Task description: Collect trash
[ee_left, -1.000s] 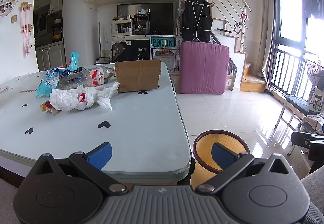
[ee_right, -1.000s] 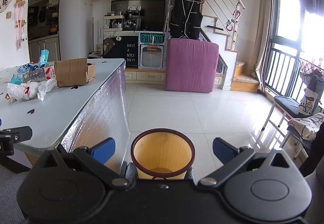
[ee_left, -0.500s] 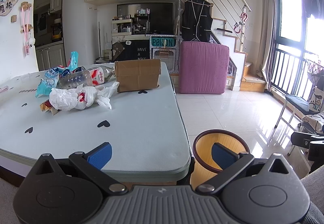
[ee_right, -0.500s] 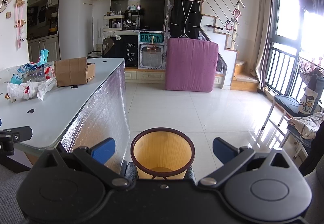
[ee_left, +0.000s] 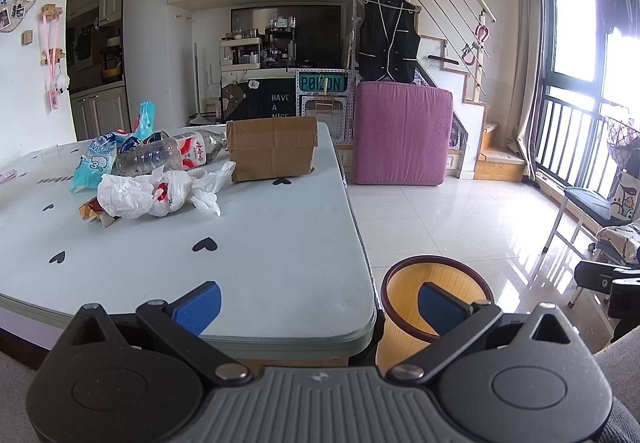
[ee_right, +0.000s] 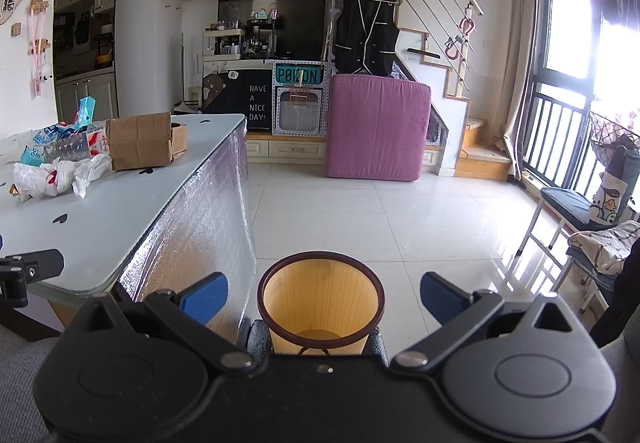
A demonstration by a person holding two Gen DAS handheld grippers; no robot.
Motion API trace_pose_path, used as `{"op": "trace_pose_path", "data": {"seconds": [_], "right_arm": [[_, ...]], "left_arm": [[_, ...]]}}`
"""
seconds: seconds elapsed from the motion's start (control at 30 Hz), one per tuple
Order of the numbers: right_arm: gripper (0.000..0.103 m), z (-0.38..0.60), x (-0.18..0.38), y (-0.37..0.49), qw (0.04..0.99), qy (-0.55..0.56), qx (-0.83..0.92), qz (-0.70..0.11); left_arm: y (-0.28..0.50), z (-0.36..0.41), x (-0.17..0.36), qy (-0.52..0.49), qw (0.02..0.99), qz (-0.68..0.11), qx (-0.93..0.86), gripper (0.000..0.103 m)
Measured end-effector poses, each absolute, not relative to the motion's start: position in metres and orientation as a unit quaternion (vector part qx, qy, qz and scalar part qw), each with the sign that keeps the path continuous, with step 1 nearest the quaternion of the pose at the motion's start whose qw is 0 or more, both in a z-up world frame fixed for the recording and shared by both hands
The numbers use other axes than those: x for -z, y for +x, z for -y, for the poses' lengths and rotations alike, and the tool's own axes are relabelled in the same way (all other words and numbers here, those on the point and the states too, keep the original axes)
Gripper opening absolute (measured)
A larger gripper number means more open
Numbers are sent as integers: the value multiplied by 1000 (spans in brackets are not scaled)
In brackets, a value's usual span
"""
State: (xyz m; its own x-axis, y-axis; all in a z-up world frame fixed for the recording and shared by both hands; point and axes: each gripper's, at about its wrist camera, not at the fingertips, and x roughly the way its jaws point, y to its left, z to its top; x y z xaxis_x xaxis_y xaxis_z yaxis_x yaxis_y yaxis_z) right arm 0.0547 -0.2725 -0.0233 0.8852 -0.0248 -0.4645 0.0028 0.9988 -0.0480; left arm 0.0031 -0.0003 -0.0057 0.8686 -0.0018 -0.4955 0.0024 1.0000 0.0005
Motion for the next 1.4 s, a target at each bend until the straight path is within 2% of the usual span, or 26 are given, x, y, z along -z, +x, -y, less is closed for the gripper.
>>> {"op": "trace_pose_path", "data": {"seconds": [0.8,1.4], "right_arm": [[103,261,30,61,968,-35,1,-247],[103,165,9,137,963,-84,-132,-221]], "left_arm": [[8,-9,16,2,963,-271,-6,103],[18,-126,18,-49,954,-284,-83,103]]}}
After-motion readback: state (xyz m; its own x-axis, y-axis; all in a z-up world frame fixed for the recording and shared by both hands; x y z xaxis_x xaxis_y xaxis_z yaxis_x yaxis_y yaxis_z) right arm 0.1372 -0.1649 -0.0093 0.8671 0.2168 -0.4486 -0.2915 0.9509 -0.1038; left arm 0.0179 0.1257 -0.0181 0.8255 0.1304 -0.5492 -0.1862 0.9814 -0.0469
